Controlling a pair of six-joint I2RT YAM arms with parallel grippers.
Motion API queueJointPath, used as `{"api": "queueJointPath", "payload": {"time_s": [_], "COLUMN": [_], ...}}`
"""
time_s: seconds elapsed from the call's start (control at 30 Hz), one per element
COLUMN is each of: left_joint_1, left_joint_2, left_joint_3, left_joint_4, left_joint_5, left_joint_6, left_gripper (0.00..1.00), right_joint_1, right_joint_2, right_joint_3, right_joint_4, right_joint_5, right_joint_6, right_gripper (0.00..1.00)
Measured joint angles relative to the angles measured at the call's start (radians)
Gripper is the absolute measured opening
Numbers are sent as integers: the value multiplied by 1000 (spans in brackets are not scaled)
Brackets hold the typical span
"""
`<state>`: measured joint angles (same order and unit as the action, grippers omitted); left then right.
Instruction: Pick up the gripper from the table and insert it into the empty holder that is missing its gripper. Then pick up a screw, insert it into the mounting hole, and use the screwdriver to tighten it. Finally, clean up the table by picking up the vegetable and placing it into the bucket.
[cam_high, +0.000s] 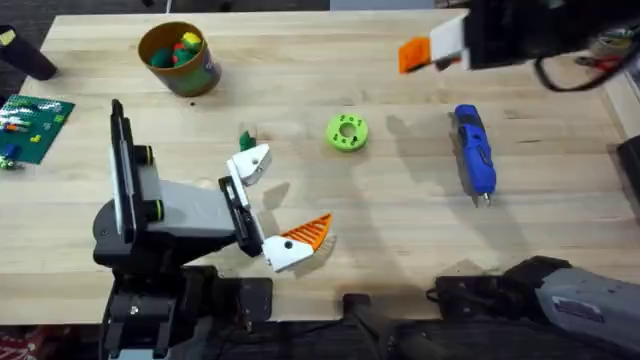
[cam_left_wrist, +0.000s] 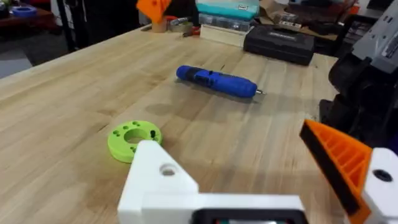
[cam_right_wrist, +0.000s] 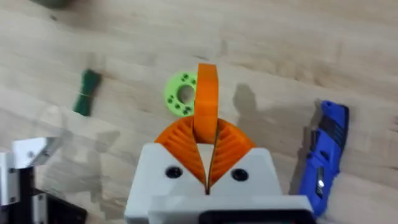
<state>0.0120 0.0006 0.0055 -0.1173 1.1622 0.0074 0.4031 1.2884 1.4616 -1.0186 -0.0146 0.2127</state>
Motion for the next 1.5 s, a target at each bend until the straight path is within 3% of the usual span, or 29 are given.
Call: {"api": "queueJointPath", "payload": {"time_s": [0.27, 0.43, 0.63, 0.77, 0.9, 1.03, 1.17, 1.5], "left_joint_1": [0, 0, 0, 0, 0, 0, 0, 0], "left_joint_2": [0, 0, 0, 0, 0, 0, 0, 0], "left_joint_3": [0, 0, 0, 0, 0, 0, 0, 0], "left_joint_4": [0, 0, 0, 1, 1, 1, 1, 1], "left_joint_5": [0, 0, -3, -3, -4, -4, -4, -4], "left_joint_6": [0, 0, 0, 0, 0, 0, 0, 0], "left_gripper": [986, 986, 986, 986, 986, 986, 986, 986], "right_joint_1": [-44, -46, -90, -191, -324, -433, -459, -459], "right_joint_2": [-113, -177, -273, -322, -330, -308, -234, 42], "right_joint_3": [-5, -79, -288, -464, -649, -787, -856, -873], "right_joint_4": [44, 131, 389, 595, 879, 999, 1001, 1007], "right_joint_5": [-99, -137, -273, -455, -708, -929, -1092, -1392], "right_joint_6": [24, 58, 136, 208, 308, 390, 403, 161], "right_gripper": [19, 19, 18, 18, 17, 17, 17, 17]}}
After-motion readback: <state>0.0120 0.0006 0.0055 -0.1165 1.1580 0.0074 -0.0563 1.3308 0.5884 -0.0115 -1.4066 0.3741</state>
